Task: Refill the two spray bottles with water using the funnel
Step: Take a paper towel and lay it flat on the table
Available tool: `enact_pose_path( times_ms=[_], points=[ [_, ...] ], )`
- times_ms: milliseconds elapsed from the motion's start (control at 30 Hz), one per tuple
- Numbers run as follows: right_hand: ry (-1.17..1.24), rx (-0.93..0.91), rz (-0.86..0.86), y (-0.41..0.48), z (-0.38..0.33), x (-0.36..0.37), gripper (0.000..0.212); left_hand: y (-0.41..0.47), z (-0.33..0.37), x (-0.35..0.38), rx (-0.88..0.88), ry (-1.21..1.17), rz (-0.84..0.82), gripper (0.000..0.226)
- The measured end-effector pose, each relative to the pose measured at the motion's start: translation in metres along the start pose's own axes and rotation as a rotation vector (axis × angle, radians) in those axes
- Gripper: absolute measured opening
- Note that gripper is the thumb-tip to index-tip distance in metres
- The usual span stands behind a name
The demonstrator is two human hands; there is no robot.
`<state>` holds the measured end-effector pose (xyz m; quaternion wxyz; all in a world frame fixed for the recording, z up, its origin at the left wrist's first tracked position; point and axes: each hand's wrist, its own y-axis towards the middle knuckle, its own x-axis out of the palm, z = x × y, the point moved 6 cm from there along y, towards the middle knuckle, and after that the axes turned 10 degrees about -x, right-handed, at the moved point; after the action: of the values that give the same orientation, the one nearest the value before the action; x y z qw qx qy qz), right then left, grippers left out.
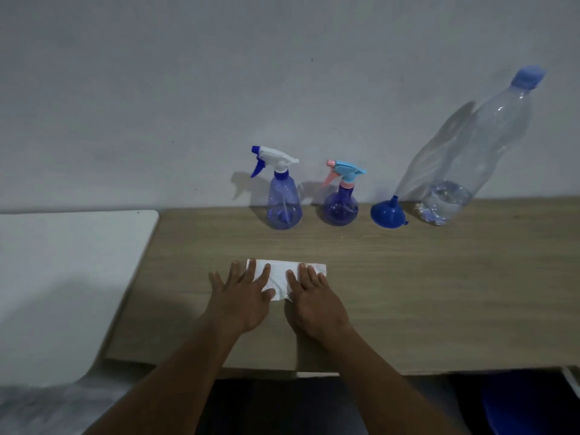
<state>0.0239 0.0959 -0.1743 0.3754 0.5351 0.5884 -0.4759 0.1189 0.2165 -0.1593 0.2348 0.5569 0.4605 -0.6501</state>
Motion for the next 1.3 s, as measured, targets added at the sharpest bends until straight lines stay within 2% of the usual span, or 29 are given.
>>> enact_pose_path(
  times_ms=[133, 267, 333, 433, 600, 1000, 1233, 1300],
  points=[
    [0.001, 0.011, -0.010, -0.009, -0.014, 0.003, 0.060, -0.017, -0.006, 0.006, 0.028, 0.026, -0.021, 0.063],
    [0.025, 0.040, -0.029, -0.037, -0.002, 0.002, 0.057, -0.031, 0.023, 0.007, 0.126, 0.028, -0.044, 0.064],
    [0.014, 0.054, -0.038, -0.056, 0.014, 0.003, 0.062, -0.038, 0.046, 0.007, 0.184, 0.018, -0.047, 0.065],
    [0.021, 0.080, -0.011, -0.084, 0.049, 0.005, 0.086, -0.046, 0.087, 0.009, 0.242, 0.015, -0.061, 0.064],
    [0.054, 0.143, -0.021, -0.135, 0.104, -0.005, 0.089, -0.056, 0.162, 0.012, 0.297, 0.055, -0.070, 0.064],
    [-0.053, 0.177, -0.026, -0.238, 0.258, -0.028, 0.068, -0.070, 0.347, 0.009, 0.326, 0.035, -0.095, 0.062],
    [-0.025, 0.255, -0.013, -0.278, 0.288, -0.040, 0.092, -0.078, 0.397, 0.012, 0.335, 0.053, -0.111, 0.063],
    [-0.017, 0.293, -0.020, -0.281, 0.276, -0.037, 0.088, -0.084, 0.390, 0.015, 0.340, 0.059, -0.114, 0.064]
  ],
)
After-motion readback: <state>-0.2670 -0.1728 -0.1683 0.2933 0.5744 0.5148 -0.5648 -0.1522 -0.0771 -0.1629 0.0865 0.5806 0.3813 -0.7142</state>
